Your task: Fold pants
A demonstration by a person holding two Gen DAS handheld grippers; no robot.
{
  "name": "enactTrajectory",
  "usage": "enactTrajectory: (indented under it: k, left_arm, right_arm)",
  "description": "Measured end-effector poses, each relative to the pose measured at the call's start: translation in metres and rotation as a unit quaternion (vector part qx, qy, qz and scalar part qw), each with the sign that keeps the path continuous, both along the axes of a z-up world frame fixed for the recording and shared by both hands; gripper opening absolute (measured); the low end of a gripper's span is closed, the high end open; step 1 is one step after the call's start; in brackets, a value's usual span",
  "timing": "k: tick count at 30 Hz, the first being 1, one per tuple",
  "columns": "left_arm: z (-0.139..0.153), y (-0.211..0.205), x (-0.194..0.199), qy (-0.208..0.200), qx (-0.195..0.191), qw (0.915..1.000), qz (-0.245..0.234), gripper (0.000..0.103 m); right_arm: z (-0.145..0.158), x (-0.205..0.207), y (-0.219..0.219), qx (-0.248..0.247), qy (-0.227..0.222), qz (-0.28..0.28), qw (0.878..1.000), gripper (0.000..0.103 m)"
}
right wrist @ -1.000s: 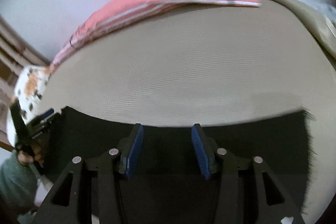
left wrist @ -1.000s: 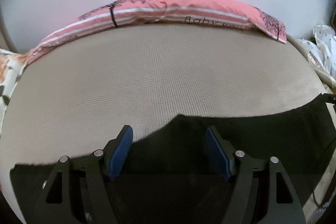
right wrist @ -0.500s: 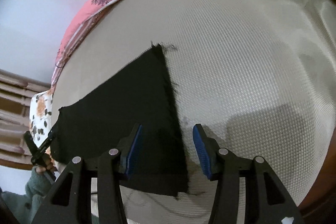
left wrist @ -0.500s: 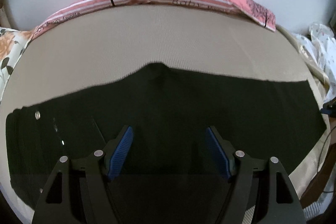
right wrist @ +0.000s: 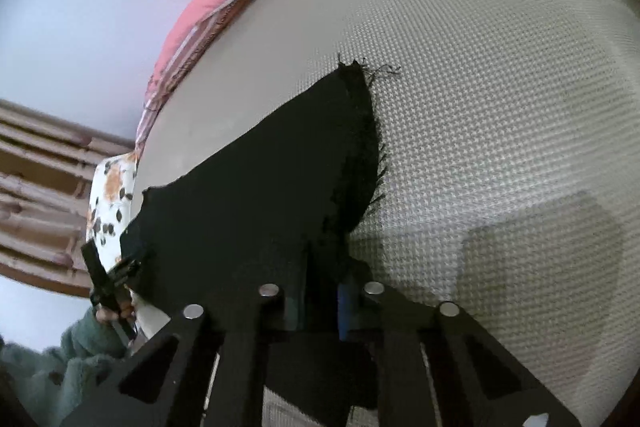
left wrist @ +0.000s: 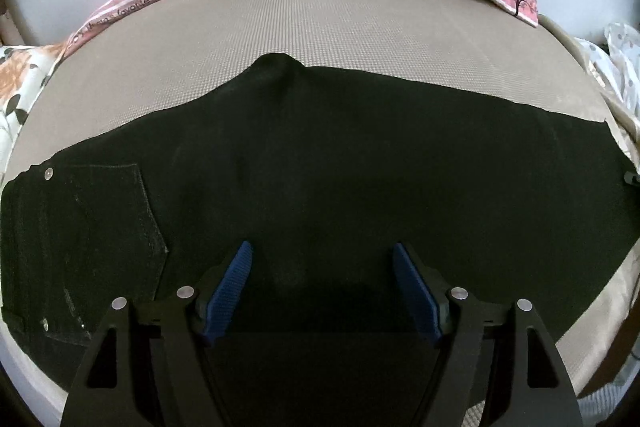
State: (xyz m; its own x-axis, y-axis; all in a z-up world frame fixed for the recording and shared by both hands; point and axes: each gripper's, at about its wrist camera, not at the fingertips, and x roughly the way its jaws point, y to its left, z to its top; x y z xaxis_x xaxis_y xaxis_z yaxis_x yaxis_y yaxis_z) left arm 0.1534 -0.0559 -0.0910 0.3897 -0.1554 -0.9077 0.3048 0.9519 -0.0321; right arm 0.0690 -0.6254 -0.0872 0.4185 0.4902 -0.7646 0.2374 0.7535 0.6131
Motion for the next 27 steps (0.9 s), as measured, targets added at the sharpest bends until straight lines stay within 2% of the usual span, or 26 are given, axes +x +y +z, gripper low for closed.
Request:
enactTrajectory:
  k: [2,4,7,12,15,20,27]
  left_arm:
    - [0.001,0.002,0.002,0.006,-0.005,1.0,0.0,0.074]
    - [0.005,0.007,0.004,0.007,-0.016,0.9998,0.007,0.074]
    - [0.015,0.02,0.008,-0.002,-0.031,0.9993,0.022,0.074]
    - [0.033,0.047,0.014,-0.015,-0.068,0.9965,0.045,0.074]
    - [0.042,0.064,0.013,-0.027,-0.083,0.9946,0.057,0.074]
    - [0.053,0.096,0.009,-0.035,-0.092,0.9928,0.068,0.074]
    - [0.064,0.133,0.001,-0.043,-0.11,0.9907,0.069,0.074]
  right_arm:
    - [0.006,-0.003,0.004,-0.007,-0.003,-0.017,1.0,0.008]
    - [0.016,-0.006,0.01,0.011,-0.01,-0.041,0.999,0.008]
    - [0.04,-0.005,0.032,0.025,-0.033,-0.049,0.998,0.008]
    - [0.078,0.018,0.094,0.041,-0.074,-0.014,0.996,0.008]
    - [0.088,0.043,0.135,0.044,-0.073,0.005,0.996,0.008]
    - [0.083,0.084,0.207,0.052,-0.062,0.052,0.995,0.008]
    - [0.048,0.118,0.32,0.045,-0.031,0.137,0.989,0.008]
